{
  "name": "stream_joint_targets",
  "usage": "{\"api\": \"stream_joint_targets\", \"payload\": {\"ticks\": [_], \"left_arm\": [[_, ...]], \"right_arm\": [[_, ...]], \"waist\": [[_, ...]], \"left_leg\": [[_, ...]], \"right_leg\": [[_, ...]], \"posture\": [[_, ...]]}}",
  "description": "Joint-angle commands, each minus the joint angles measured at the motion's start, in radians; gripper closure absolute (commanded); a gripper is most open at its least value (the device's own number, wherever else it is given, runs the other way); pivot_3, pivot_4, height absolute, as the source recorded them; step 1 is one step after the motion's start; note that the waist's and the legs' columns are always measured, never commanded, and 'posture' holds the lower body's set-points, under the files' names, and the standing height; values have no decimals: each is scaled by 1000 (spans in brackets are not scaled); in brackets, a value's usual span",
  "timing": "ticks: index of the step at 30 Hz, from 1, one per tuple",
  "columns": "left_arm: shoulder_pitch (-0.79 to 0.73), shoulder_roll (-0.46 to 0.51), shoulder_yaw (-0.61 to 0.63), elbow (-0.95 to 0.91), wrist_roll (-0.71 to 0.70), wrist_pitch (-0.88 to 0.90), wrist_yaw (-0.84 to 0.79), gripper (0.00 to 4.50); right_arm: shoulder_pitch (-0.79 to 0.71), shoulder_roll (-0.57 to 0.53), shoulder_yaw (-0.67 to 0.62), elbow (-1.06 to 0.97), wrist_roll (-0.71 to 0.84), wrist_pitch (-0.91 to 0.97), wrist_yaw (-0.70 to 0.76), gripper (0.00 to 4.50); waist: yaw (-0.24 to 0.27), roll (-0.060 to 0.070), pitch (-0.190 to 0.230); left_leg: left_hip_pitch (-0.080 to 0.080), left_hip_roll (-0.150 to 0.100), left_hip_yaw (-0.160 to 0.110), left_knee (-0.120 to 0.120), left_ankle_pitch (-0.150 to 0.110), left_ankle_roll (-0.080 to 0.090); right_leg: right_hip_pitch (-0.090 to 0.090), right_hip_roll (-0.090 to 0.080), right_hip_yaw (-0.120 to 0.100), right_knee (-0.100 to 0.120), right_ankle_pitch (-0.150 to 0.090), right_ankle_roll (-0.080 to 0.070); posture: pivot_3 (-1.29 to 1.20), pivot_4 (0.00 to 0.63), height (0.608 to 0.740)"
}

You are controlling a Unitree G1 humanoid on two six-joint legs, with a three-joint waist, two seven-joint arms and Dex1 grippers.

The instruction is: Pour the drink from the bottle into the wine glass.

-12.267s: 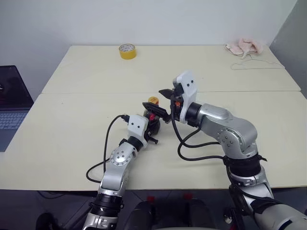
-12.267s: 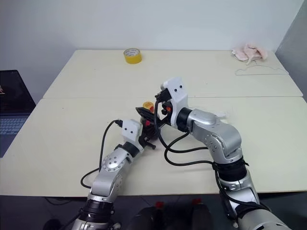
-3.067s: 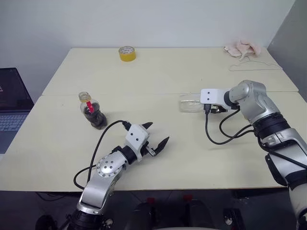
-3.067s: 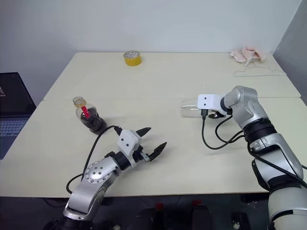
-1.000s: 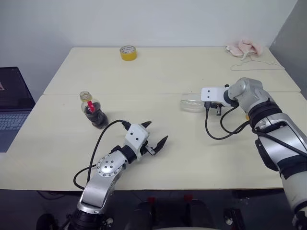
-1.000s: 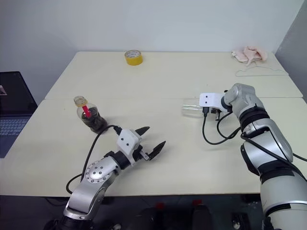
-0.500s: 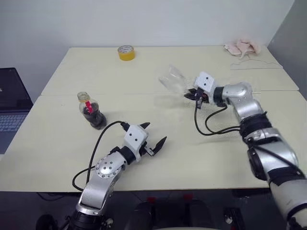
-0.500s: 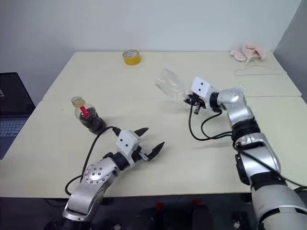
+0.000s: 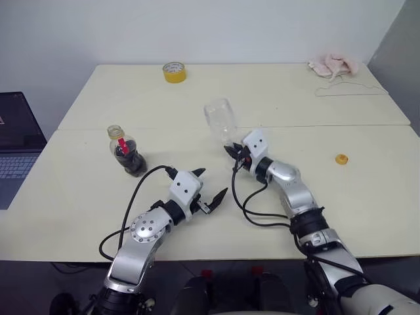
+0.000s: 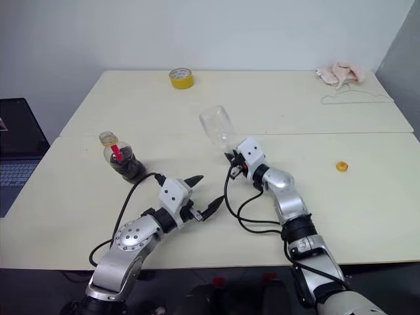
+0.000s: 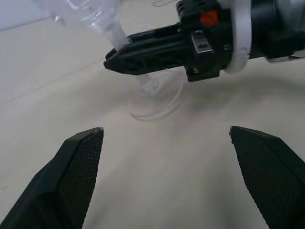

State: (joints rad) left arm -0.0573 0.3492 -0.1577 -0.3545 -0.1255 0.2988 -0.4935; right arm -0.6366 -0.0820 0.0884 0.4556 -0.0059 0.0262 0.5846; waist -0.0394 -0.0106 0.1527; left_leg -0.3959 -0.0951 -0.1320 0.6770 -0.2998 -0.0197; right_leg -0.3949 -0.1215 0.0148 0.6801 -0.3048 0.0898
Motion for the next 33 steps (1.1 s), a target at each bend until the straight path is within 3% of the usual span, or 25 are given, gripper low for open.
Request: {"api": "stream_joint_targets", "payload": {"ticks": [1,12,24,31,33], "left_arm": [[-1,5,16,-24,-10,-10,-6,0],[-15,13,17,-8,-8,-14,-26,0],[-34,13,15,3,-5,-13,-37,0],[-34,15,18,1,-2,-13,-40,0],[-34,15,17,1,-1,-13,-40,0]], "right_arm": [[40,-22,15,-50,3,27,-4,4343],[193,-178,72,-140,-20,156,48,4343],[200,-215,127,-152,-14,286,86,4343],[195,-210,122,-134,5,269,90,4343],[192,-208,120,-129,7,271,86,3609]], "waist": [[1,0,0],[28,0,-2],[35,0,-18],[35,0,-19],[35,-1,-19]], "left_leg": [[0,0,0,0,0,0],[11,-1,-2,-1,0,0],[16,-1,-2,-4,0,1],[31,1,-1,-16,-1,1],[31,1,-1,-16,-1,1]], "right_leg": [[0,0,0,0,0,0],[9,-1,-2,-4,0,0],[13,0,-1,-7,0,0],[27,1,-1,-17,0,0],[27,1,-1,-17,0,0]], "posture": [[0,150,740],[0,150,740],[0,150,740],[0,150,740],[0,150,740]]}}
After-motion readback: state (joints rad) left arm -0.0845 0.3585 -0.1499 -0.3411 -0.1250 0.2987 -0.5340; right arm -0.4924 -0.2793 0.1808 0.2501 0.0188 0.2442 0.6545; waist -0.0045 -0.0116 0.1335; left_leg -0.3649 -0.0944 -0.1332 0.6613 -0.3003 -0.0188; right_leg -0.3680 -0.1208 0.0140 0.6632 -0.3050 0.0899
